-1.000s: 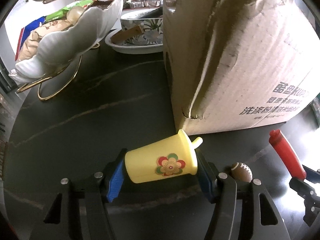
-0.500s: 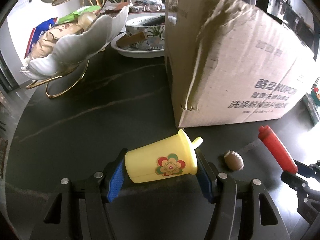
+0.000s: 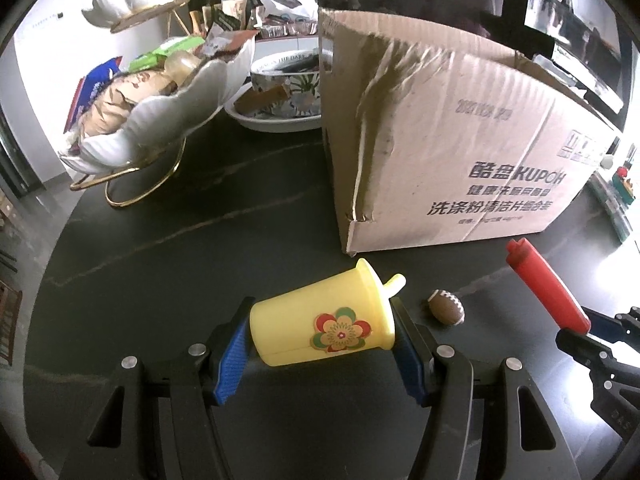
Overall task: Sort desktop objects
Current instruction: 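Lift the popsicle toy with the left tool while the right tool lifts the pump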
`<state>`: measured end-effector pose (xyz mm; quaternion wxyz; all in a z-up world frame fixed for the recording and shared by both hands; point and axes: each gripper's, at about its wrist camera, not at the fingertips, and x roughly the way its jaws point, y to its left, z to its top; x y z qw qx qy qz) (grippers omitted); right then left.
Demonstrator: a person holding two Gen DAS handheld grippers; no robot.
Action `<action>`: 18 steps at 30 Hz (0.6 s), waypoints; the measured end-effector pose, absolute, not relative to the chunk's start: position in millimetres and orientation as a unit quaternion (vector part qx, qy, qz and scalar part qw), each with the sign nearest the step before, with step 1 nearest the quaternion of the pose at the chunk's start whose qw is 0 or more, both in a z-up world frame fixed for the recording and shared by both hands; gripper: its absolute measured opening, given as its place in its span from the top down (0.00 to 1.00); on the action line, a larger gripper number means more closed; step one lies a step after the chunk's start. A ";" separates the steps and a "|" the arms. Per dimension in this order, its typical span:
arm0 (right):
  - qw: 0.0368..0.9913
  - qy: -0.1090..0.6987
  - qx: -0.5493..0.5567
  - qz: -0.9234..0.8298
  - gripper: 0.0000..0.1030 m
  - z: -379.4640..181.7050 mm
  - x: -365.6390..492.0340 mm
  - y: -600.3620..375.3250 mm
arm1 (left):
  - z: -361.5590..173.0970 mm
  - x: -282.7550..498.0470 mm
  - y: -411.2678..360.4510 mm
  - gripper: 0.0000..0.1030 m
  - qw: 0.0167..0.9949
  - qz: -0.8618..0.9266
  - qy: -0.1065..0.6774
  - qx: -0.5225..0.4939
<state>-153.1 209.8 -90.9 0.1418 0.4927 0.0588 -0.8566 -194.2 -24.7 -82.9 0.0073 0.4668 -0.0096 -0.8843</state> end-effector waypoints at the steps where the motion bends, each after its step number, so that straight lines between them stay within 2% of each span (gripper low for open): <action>1: 0.142 0.059 0.492 -0.857 0.74 -90.3 -152.6 210.2 | -80.3 -192.1 -24.2 0.42 0.005 -0.885 -0.009 0.465; 7: 0.142 0.055 0.488 -0.860 0.74 -70.4 -148.2 203.4 | -66.9 -181.7 -19.0 0.42 -0.001 -0.890 -0.010 0.457; 18: 0.139 0.055 0.476 -0.866 0.74 -73.6 -156.6 192.0 | -48.5 -167.6 -12.8 0.42 -0.006 -0.896 -0.012 0.443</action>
